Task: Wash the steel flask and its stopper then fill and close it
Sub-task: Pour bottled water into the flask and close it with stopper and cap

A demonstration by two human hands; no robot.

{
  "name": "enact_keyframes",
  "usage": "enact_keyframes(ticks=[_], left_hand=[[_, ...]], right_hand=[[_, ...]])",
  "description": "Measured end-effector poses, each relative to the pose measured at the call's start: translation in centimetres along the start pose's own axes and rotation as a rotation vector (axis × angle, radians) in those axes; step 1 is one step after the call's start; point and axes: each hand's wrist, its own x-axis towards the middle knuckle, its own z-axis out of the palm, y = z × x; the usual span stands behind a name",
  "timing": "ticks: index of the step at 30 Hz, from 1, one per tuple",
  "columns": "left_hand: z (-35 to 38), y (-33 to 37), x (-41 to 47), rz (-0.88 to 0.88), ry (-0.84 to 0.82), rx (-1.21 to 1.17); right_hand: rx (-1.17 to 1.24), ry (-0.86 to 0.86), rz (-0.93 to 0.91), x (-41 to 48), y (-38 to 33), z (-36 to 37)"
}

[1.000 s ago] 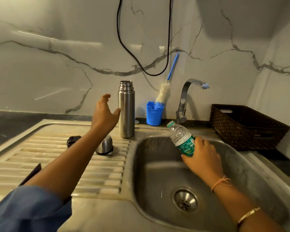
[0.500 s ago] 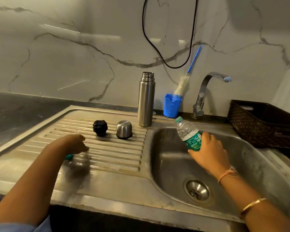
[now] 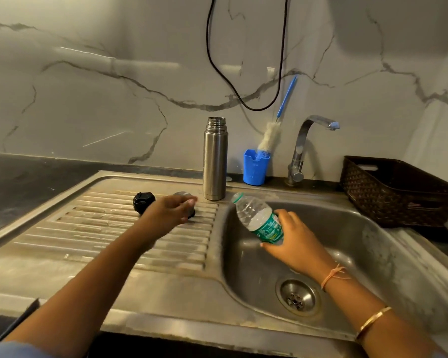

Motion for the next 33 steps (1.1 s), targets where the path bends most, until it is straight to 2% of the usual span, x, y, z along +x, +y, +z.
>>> enact_keyframes(ticks=[4, 6, 21, 24, 28, 30, 33], left_hand=[[3.4, 2.2, 1.2, -0.003, 0.01, -0.713], [4.1, 2.8, 1.9, -0.043, 0.038, -0.883], [7.7, 2.1, 3.3, 0.153, 0.077, -0.65], [7.3, 2.1, 3.3, 0.16, -0.006, -0.704], [7.1, 2.4, 3.4, 0.19, -0.088, -0.682], [7.3, 2.9, 3.5, 0.169, -0.083, -0.655], [7.5, 3.5, 3.7, 0.184, -0.024, -0.603]], right_hand=[[0.05, 0.03, -0.137, -0.4, -0.4, -0.2], [0.022, 0.056, -0.168, -0.5, -0.4, -0.2], [-0.06, 0.217, -0.122, -0.2, -0.6, -0.4], [0.004, 0.216, -0.086, -0.2, -0.7, -0.4], [0.278, 0.17, -0.032, -0.3, -1.2, -0.4], [0.325, 0.167, -0.032, -0.4, -1.3, -0.4], [0.276, 0.181, -0.059, -0.3, -1.3, -0.4]])
